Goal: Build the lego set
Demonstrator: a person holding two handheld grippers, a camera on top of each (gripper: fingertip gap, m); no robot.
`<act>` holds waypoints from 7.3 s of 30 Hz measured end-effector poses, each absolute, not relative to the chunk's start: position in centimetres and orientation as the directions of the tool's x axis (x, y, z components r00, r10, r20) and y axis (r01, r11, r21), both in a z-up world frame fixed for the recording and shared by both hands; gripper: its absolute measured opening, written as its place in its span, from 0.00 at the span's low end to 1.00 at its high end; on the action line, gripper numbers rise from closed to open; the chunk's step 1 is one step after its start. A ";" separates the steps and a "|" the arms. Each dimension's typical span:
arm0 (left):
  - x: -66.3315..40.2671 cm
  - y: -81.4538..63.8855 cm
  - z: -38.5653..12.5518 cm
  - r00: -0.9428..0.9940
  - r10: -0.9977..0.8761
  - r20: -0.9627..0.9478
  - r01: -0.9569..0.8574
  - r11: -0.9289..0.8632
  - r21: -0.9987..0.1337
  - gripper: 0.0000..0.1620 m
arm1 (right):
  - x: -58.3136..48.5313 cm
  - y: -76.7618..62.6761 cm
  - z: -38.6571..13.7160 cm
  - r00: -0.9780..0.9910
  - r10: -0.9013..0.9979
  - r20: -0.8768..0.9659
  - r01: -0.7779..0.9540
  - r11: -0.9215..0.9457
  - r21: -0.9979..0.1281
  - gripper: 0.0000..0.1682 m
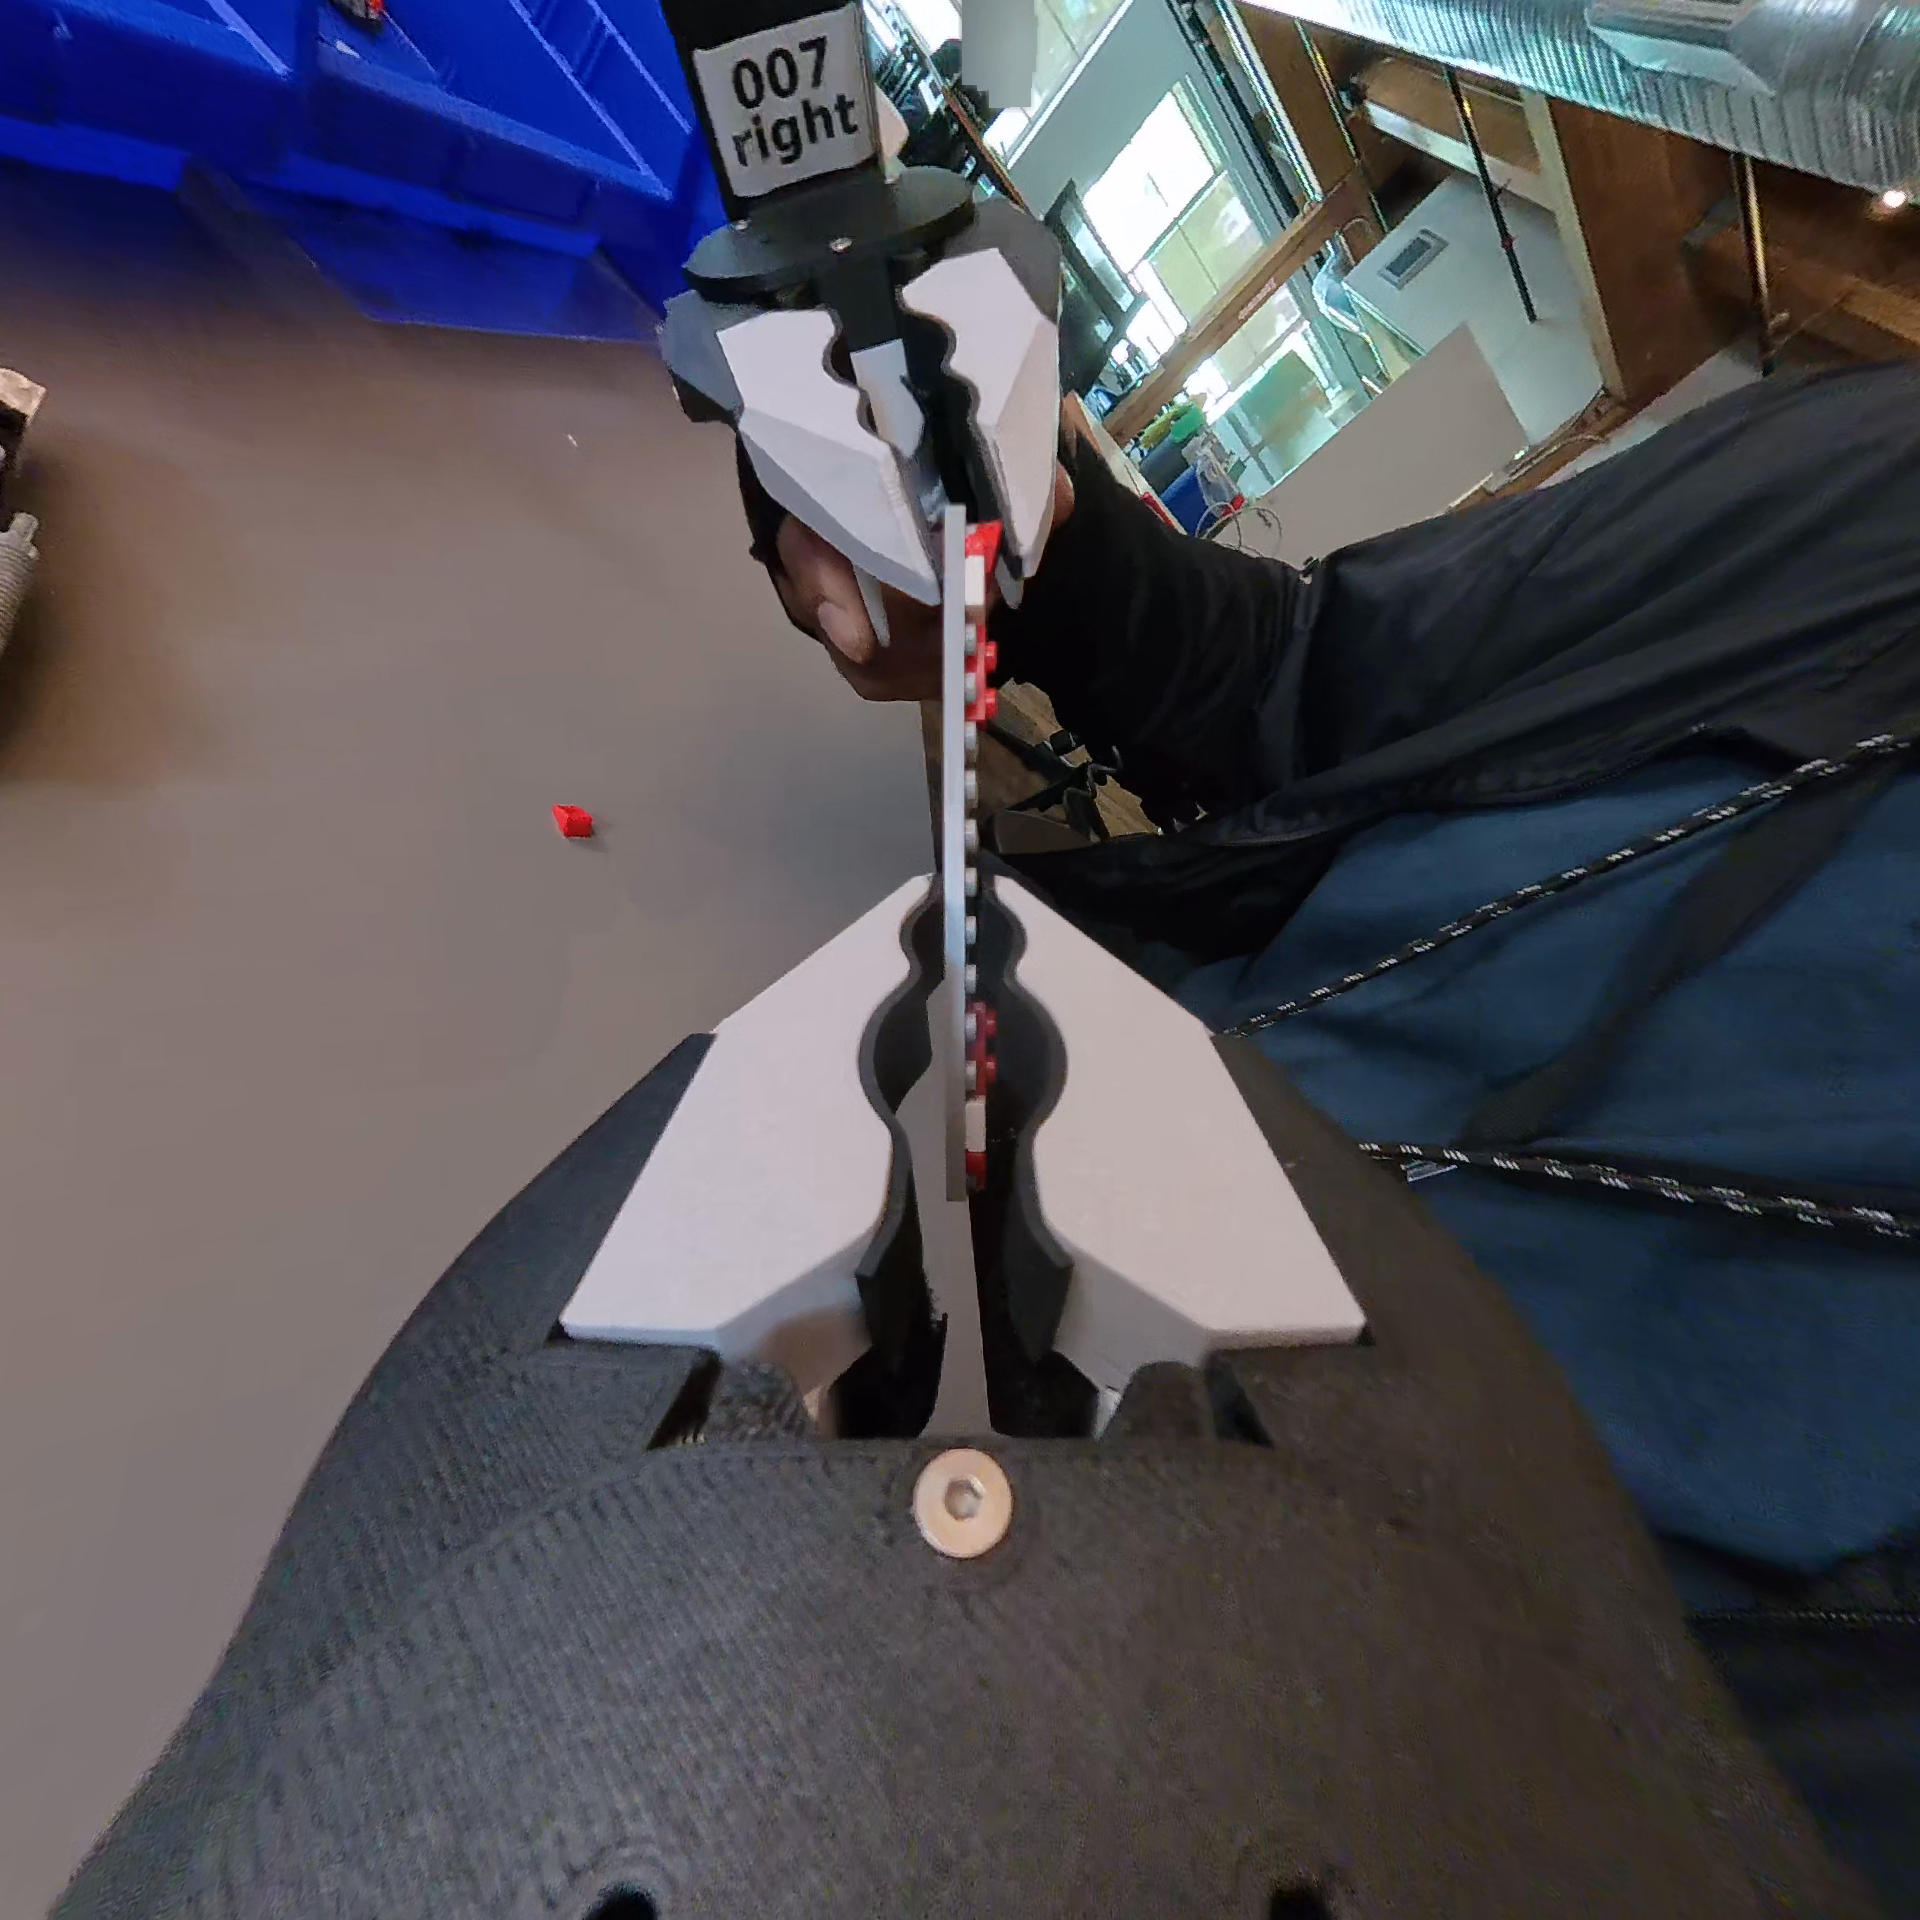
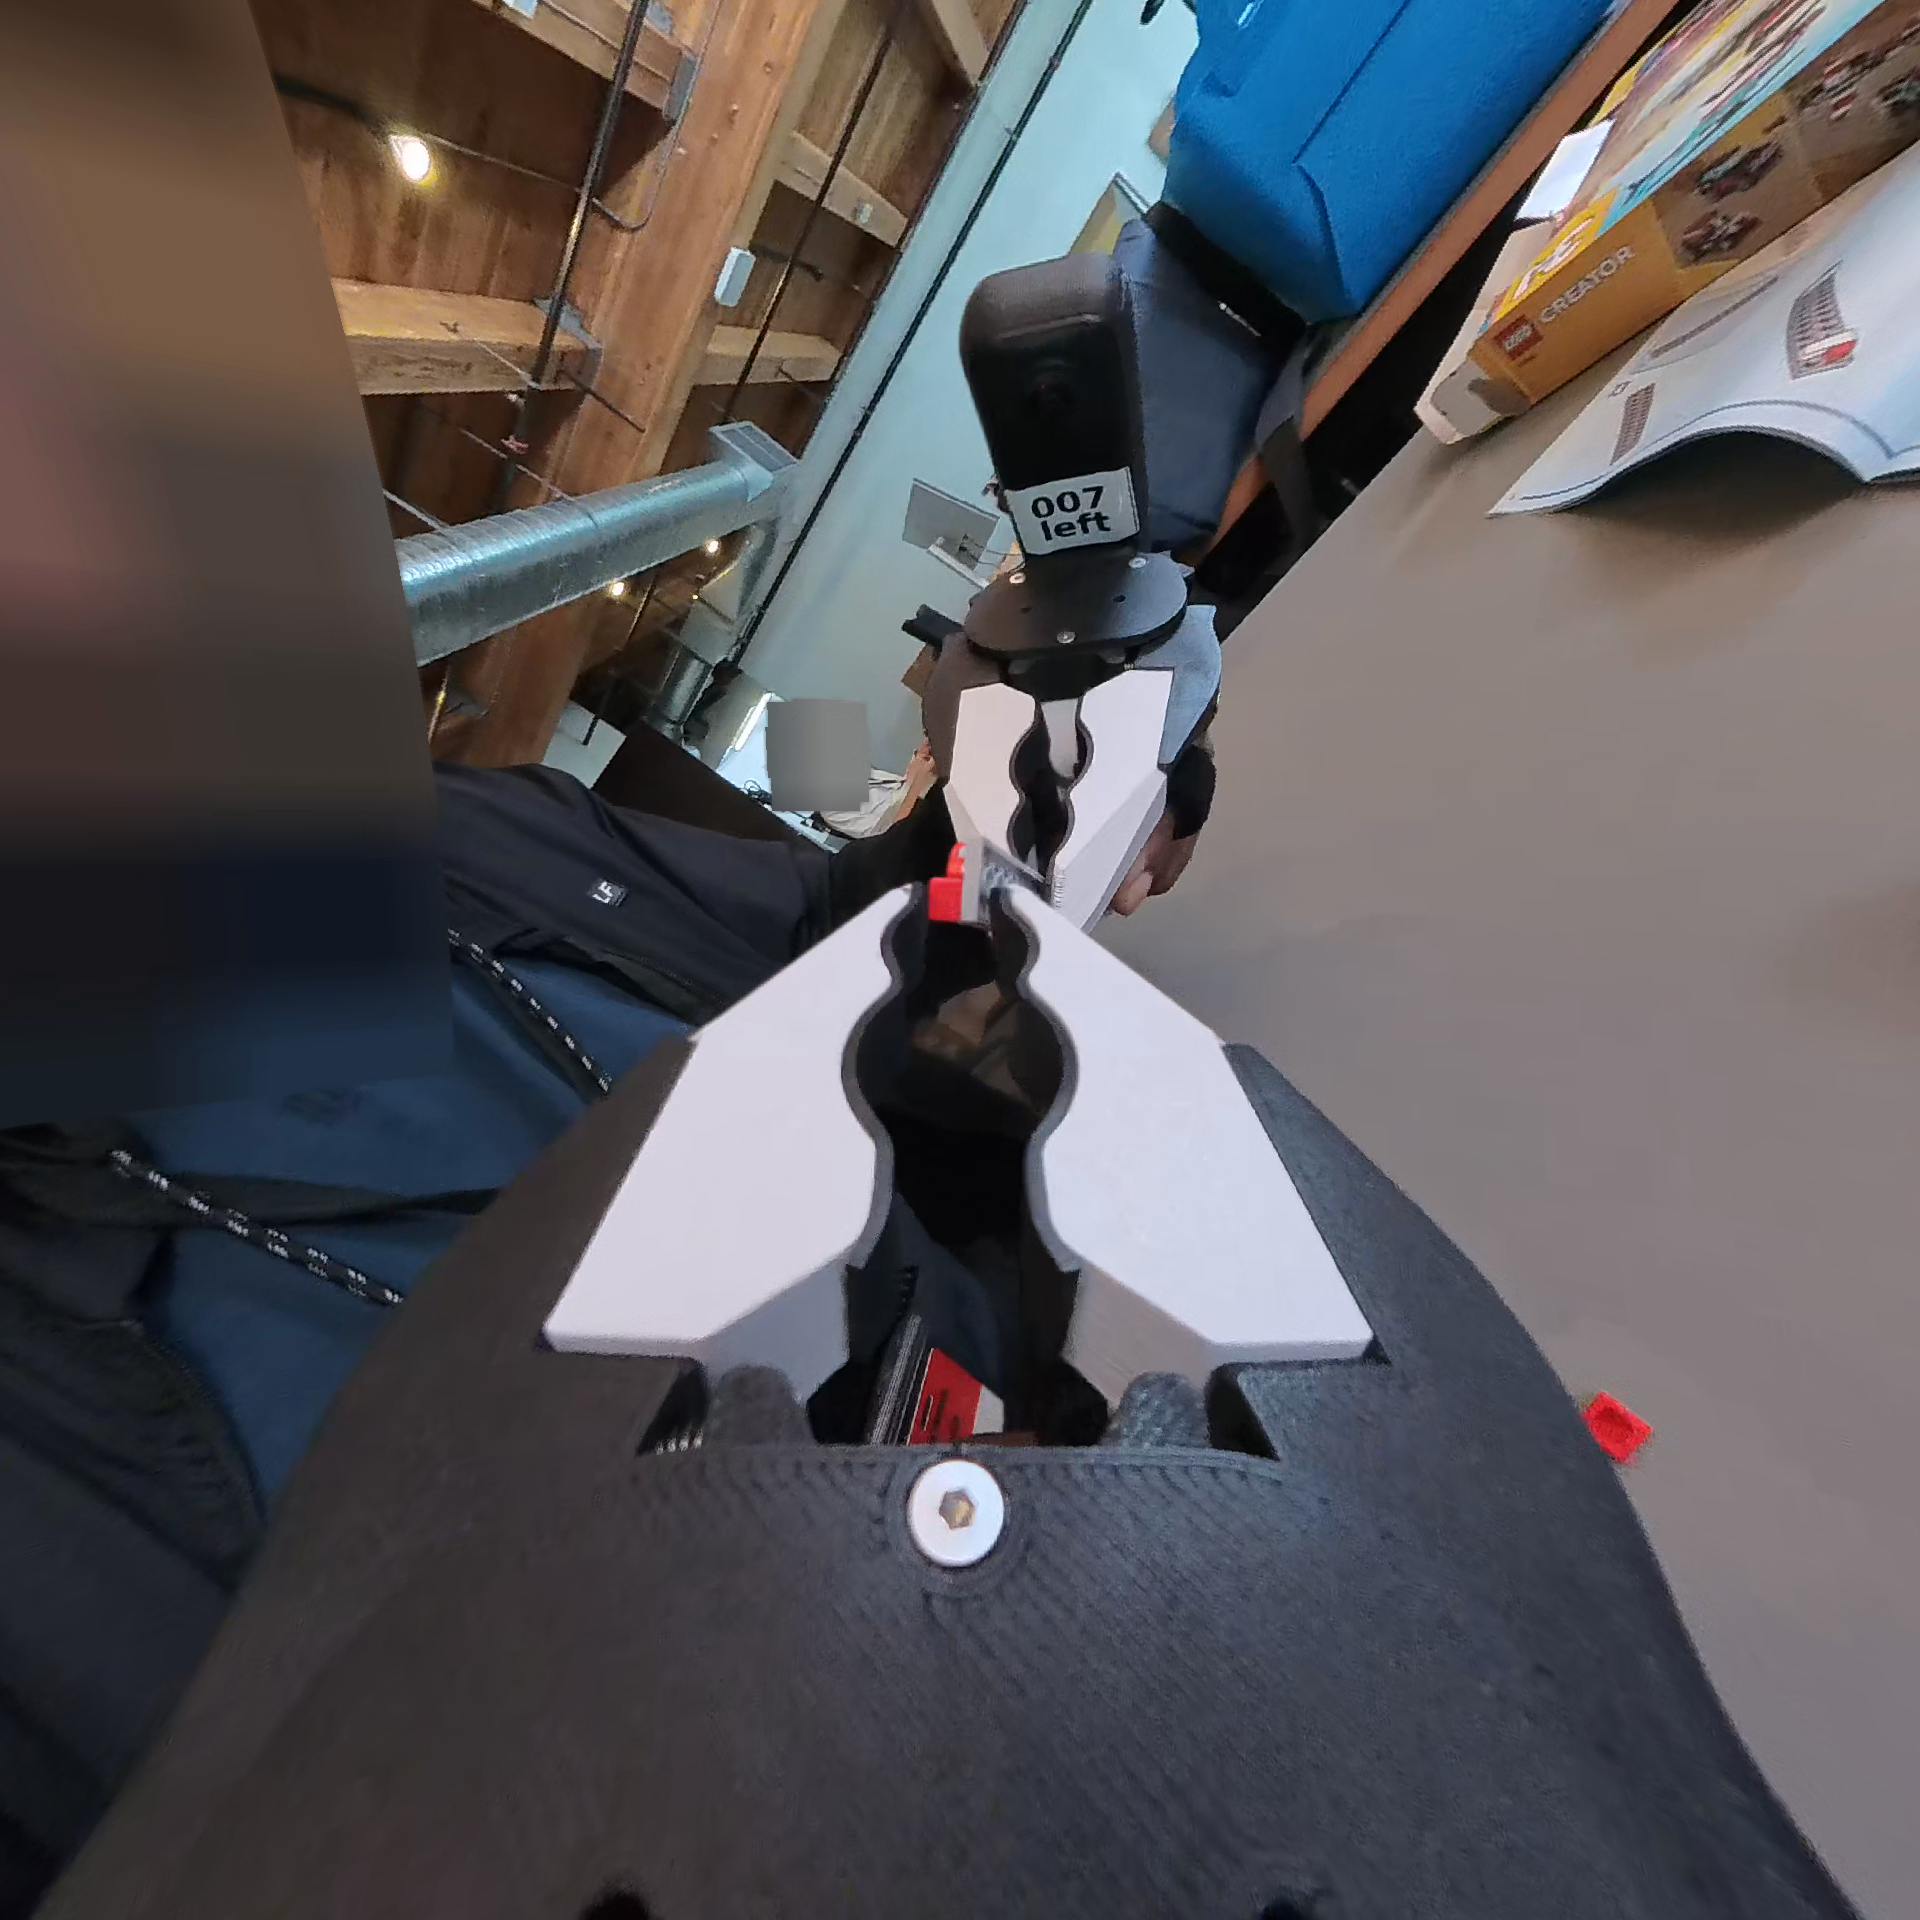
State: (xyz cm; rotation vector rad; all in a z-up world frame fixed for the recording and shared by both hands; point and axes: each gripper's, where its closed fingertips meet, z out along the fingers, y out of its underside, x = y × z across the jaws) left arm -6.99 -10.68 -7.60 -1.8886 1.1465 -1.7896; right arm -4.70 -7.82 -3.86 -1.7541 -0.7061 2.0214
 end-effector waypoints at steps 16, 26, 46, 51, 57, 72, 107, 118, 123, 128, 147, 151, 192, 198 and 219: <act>-6.7 -11.0 -8.2 -0.028 -0.719 0.694 -0.421 -0.622 -0.661 0.01 | -4.8 -7.6 -4.6 -0.055 0.643 -0.764 0.060 -0.761 -0.646 0.05; -6.5 -10.5 -8.9 0.041 -0.754 0.655 -0.410 -0.611 -0.677 0.02 | -4.8 -7.0 -5.2 0.114 0.746 -0.656 0.085 -0.665 -0.742 0.05; -5.2 -9.6 -9.5 0.129 -0.849 0.512 -0.094 -0.524 -0.846 0.02 | -4.8 -5.9 -4.5 -0.082 0.468 -0.880 -0.326 -0.847 -0.420 0.12; -5.2 -9.7 -9.4 0.122 -0.873 0.472 -0.101 -0.484 -0.869 0.02 | -4.7 -6.2 -4.1 -0.110 0.468 -0.877 -0.316 -0.853 -0.416 0.08; -5.1 -9.8 -9.5 0.125 -0.873 0.472 -0.122 -0.486 -0.866 0.02 | -4.6 -6.5 -4.0 -0.107 0.493 -0.864 -0.302 -0.844 -0.444 0.07; -4.4 -10.4 -9.8 0.132 -0.826 0.548 -0.190 -0.563 -0.804 0.02 | -4.5 -6.3 -4.6 0.015 0.550 -0.835 -0.281 -0.799 -0.532 0.05; -3.2 -11.5 -8.2 0.018 -0.620 0.784 -0.076 -0.783 -0.618 0.02 | -4.5 -6.5 -4.4 0.036 0.597 -0.802 -0.334 -0.749 -0.572 0.03; -3.0 -11.4 -8.4 0.038 -0.610 0.792 -0.082 -0.791 -0.606 0.02 | -4.4 -6.4 -4.8 0.105 0.634 -0.766 -0.328 -0.705 -0.628 0.03; -3.6 -10.5 -9.4 0.123 -0.624 0.772 -0.077 -0.781 -0.619 0.02 | -4.0 -6.3 -6.2 0.228 0.685 -0.692 -0.246 -0.647 -0.722 0.27; -4.5 -10.5 -11.2 0.264 -0.722 0.639 -0.198 -0.689 -0.697 0.02 | -2.1 -6.0 -5.4 0.351 0.835 -0.425 -0.129 -0.406 -0.905 0.16; -4.5 -11.1 -12.0 0.338 -0.770 0.542 -0.304 -0.634 -0.711 0.02 | -3.6 -6.9 -7.0 0.362 0.931 0.046 0.269 -0.057 -0.961 0.02; -4.5 -11.2 -12.0 0.339 -0.782 0.524 -0.327 -0.620 -0.714 0.02 | -3.6 -6.9 -7.2 0.362 0.929 0.081 0.298 -0.033 -0.954 0.02; -3.7 -12.3 -10.7 0.141 -0.780 0.610 -0.239 -0.624 -0.744 0.02 | -3.2 -7.8 -5.5 0.204 0.846 -0.493 -0.018 -0.500 -0.866 0.17; -3.6 -12.7 -10.6 0.115 -0.805 0.581 -0.257 -0.590 -0.766 0.02 | -3.7 -8.7 -5.1 0.123 0.820 -0.559 -0.010 -0.562 -0.827 0.16; -3.4 -13.3 -9.8 0.089 -0.832 0.548 -0.276 -0.550 -0.788 0.02 | -3.9 -9.5 -4.3 0.108 0.867 -0.487 0.003 -0.490 -0.872 0.04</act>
